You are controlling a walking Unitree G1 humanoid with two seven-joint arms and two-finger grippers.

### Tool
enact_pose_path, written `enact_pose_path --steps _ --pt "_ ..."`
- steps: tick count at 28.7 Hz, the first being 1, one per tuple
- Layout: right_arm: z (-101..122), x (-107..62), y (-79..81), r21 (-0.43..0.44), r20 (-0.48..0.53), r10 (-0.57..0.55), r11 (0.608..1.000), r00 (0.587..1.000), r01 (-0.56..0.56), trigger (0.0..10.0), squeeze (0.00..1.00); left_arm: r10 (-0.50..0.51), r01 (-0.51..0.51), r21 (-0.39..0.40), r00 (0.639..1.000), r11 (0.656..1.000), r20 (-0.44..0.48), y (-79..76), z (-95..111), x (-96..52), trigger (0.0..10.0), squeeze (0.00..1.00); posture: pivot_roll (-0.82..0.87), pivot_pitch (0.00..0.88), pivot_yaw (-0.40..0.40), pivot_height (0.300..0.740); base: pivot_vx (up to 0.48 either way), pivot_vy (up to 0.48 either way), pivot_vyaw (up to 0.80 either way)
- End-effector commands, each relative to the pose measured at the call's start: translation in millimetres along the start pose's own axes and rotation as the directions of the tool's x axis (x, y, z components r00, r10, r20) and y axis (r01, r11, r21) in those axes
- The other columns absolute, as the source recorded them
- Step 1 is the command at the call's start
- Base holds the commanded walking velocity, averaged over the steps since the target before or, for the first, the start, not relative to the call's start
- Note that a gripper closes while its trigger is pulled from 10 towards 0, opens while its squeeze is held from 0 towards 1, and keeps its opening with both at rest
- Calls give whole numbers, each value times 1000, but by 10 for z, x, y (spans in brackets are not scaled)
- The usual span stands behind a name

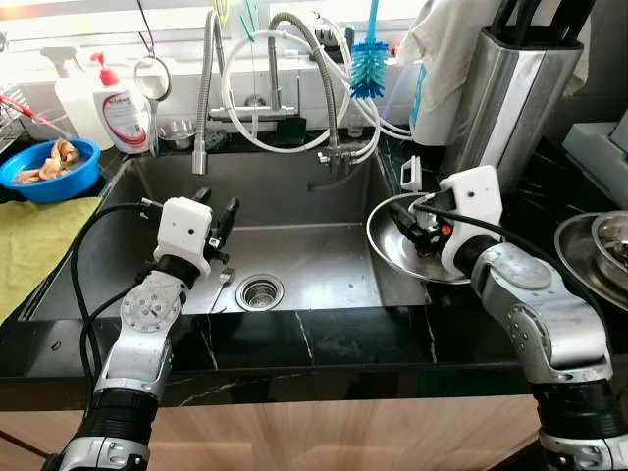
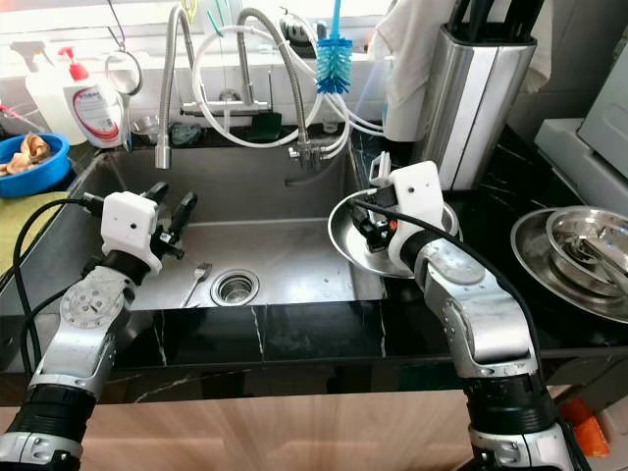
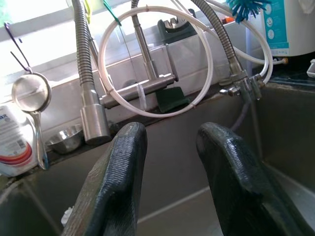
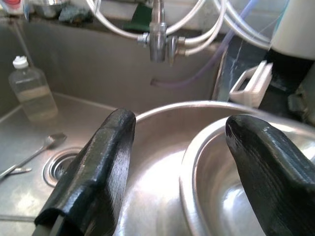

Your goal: Kitchen organization

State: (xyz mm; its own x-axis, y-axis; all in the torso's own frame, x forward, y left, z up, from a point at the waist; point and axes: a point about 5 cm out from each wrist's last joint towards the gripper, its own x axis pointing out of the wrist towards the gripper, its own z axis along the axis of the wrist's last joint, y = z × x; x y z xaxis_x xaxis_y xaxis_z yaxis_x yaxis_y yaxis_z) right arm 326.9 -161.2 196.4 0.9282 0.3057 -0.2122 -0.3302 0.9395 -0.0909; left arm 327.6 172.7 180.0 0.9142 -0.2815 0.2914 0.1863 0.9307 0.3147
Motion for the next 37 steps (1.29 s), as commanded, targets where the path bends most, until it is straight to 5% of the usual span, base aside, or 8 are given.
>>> enact_pose_path --steps 1,25,26,27,28,29,37 --pt "1 37 22 -6 -29 -2 1000 1000 1 10000 0 -6 6 -17 1000 1000 6 -11 24 31 10000 0 -85 0 44 740 0 0 0" --pt "-81 42 7 -6 -123 -28 1000 992 27 10000 0 -29 29 -24 999 999 -18 -29 -11 22 10000 0 -85 0 46 740 0 0 0" --pt "-84 40 4 -4 -128 -30 1000 991 29 6275 0 -29 29 -23 999 999 -20 -24 -13 22 10000 0 -85 0 46 740 0 0 0" --pt "-84 40 3 -3 -128 -30 1000 991 30 6275 0 -29 29 -23 999 999 -21 -23 -13 21 10000 0 -85 0 46 740 0 0 0" --pt "-86 39 -1 -4 -130 -32 1000 991 31 4314 0 -29 28 -23 999 999 -21 -22 -14 21 10000 0 -85 0 46 740 0 0 0" --pt "-89 38 -8 -8 -132 -35 999 991 34 0 0 -29 28 -24 999 999 -23 -22 -16 20 10000 0 -85 0 46 740 0 0 0" --pt "-97 32 -21 -19 -137 -44 999 990 42 0 0 -32 31 -25 999 999 -29 -22 -21 18 10000 0 -84 0 46 740 0 0 0"
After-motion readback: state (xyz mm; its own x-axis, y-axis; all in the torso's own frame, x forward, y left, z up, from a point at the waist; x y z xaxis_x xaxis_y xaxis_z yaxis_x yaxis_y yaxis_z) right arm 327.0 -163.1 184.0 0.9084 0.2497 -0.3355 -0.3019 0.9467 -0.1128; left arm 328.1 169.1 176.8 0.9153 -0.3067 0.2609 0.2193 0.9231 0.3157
